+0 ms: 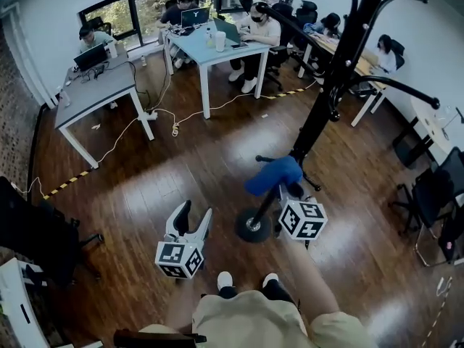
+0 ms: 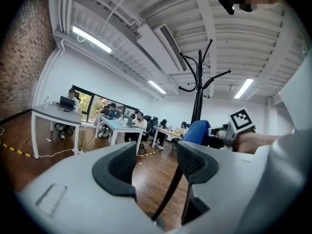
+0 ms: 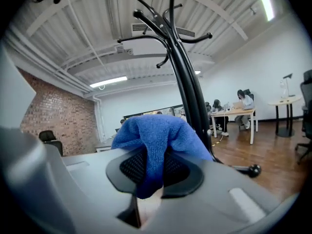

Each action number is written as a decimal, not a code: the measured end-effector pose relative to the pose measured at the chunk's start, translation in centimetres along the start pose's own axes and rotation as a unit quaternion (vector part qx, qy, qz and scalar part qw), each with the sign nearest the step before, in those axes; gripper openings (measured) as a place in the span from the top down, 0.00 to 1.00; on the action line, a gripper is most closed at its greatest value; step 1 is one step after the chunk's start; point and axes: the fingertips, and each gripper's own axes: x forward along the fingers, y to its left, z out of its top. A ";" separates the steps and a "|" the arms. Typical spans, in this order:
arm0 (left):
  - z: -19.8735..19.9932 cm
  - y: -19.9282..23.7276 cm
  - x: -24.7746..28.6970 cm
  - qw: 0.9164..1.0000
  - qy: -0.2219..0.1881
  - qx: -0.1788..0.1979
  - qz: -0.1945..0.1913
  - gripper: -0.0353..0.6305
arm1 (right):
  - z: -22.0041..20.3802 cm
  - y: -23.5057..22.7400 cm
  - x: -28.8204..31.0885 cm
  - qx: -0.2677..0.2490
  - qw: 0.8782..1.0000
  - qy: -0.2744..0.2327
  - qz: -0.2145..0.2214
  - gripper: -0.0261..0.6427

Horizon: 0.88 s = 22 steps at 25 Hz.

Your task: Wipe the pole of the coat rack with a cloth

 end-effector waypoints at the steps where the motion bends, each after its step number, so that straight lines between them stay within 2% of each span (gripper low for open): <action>1: -0.2 -0.4 0.3 1.000 0.002 0.001 -0.002 0.59 | -1.0 0.1 -1.3 -0.010 1.000 0.003 0.004 0.88; 3: -0.6 -1.3 0.7 1.000 0.006 0.005 -0.003 0.59 | -3.4 -0.6 -3.0 -0.018 1.000 0.018 0.005 0.88; 6: -1.5 -2.9 1.3 1.000 0.017 0.007 0.004 0.59 | -5.9 -3.0 -3.8 -0.003 0.999 0.045 -0.002 0.87; 12: -2.9 -9.1 2.9 0.998 0.047 0.019 -0.026 0.59 | -4.7 -5.2 -1.1 -0.023 0.999 0.039 0.008 0.87; 16: -4.6 -12.8 3.5 0.996 0.067 0.038 -0.038 0.59 | -5.8 -7.0 2.7 -0.002 0.999 0.045 0.018 0.87; 22: -6.4 -11.9 3.1 0.993 0.100 0.043 -0.050 0.59 | -8.7 -7.8 6.9 0.003 0.998 0.055 -0.009 0.87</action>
